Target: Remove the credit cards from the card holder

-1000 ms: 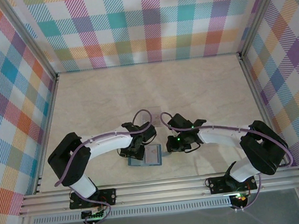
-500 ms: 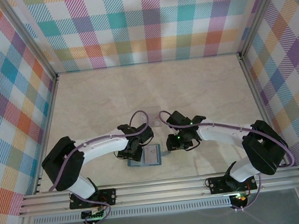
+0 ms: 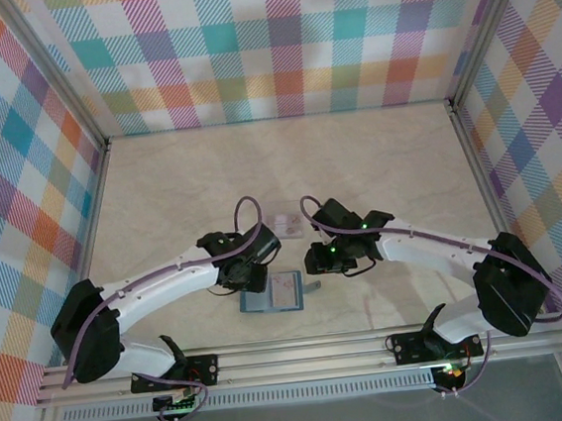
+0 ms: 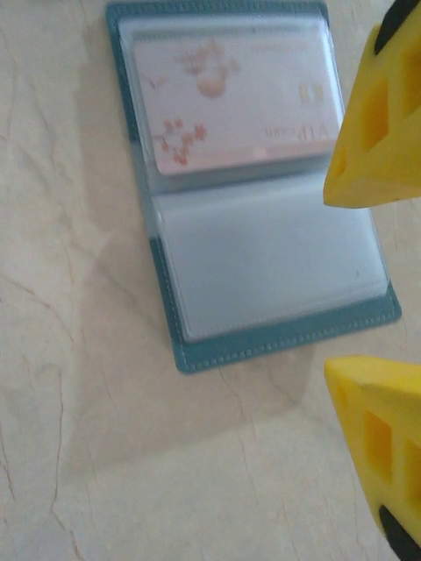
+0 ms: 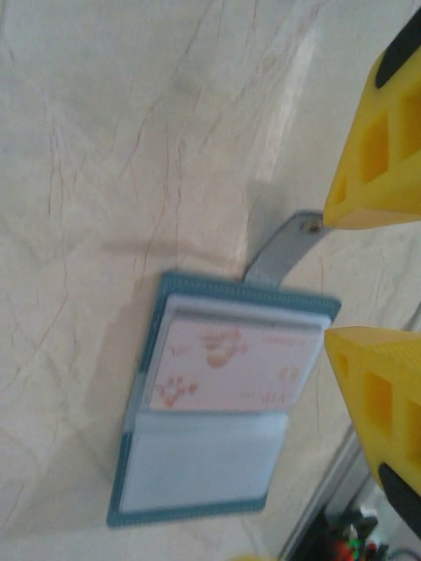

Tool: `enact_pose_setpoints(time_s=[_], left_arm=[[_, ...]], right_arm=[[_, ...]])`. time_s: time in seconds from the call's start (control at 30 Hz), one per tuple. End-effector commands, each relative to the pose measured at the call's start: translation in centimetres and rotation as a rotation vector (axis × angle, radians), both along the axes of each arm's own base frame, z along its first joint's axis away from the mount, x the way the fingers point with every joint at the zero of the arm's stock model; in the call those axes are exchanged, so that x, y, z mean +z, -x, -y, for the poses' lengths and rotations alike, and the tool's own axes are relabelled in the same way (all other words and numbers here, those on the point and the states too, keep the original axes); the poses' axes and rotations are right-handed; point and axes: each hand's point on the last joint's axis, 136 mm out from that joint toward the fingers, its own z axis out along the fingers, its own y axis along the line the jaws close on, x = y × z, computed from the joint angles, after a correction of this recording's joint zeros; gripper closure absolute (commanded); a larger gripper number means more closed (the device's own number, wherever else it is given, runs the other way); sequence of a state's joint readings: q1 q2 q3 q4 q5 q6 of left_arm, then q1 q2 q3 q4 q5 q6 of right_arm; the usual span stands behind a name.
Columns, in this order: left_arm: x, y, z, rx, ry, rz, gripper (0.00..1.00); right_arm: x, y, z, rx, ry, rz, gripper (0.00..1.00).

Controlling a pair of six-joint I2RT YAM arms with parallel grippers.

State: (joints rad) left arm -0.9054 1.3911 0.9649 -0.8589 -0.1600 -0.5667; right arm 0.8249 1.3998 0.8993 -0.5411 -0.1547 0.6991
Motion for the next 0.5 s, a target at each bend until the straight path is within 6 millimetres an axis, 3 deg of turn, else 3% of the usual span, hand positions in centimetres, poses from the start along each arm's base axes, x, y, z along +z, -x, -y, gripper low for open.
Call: enact_pose_setpoints(time_s=[0.0, 0.2, 0.47], left_arm=[[0.1, -0.4, 1.8, 0.038, 0.126, -0.014, 0.58], [-1.1, -0.7, 4.0, 0.086, 0.321, -0.095, 0.67], [-3.4, -0.4, 4.3, 0.093, 0.329, -0.172, 0.73]], right_arm=[[0.3, 0.5, -2.4, -0.007, -0.092, -0.049, 0.65], [-1.9, 1.1, -4.0, -0.011, -0.065, -0.104, 0.71], [-4.7, 1.5, -5.4, -0.011, -0.014, -0.151, 0.74]])
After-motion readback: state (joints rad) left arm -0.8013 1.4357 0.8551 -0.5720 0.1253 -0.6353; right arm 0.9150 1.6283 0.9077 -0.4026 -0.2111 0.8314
